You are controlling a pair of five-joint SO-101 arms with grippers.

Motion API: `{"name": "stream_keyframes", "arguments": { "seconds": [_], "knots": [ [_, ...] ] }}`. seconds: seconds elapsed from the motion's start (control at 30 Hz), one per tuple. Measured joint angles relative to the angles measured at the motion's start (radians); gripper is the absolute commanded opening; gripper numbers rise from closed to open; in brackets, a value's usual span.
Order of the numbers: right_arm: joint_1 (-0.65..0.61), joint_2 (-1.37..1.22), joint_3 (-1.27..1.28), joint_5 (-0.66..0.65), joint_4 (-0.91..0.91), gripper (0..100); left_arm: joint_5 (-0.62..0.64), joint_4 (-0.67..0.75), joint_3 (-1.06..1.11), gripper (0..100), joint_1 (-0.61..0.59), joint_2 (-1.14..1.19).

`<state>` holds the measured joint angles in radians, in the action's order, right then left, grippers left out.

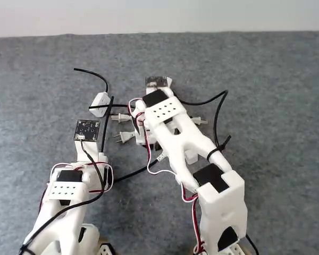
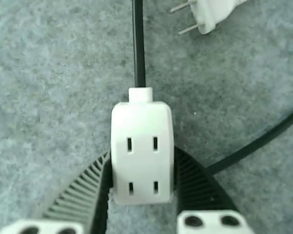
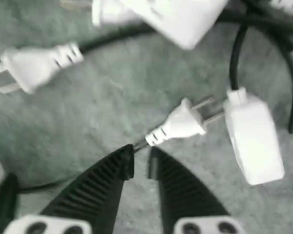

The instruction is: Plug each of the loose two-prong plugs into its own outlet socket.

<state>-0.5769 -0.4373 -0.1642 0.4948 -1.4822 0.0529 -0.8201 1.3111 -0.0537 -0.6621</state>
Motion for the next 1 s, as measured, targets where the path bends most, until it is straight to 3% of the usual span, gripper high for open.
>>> {"name": "stream_keyframes", "arguments": {
  "seconds": [0.13, 0.27, 0.47, 0.6, 0.87, 1.0],
  "knots": [
    [-0.051, -0.02, 0.044, -0.157, -0.012, 7.4, 0.0, 0.0, 0.0, 2, 0.0, 0.0],
    [-0.092, -0.015, 0.049, -0.477, -0.061, 5.4, 0.0, 0.0, 0.0, 2, 0.0, 0.0],
    [-0.048, 0.031, 0.098, -0.979, -0.106, 5.6, 0.0, 0.0, 0.0, 2, -0.021, 0.0],
    [-0.041, 0.055, 0.106, -1.22, -0.149, 8.7, 0.0, 0.0, -0.009, 2, -0.054, 0.0],
    [-0.144, 0.313, 0.29, -1.275, -0.153, 10.3, 0.0, 0.0, -0.009, 2, -0.057, 0.0],
    [-0.149, 0.497, 0.48, -1.165, 0.055, 10.2, -0.002, 0.0, -0.009, 2, -0.057, 0.0]
  ]
}}
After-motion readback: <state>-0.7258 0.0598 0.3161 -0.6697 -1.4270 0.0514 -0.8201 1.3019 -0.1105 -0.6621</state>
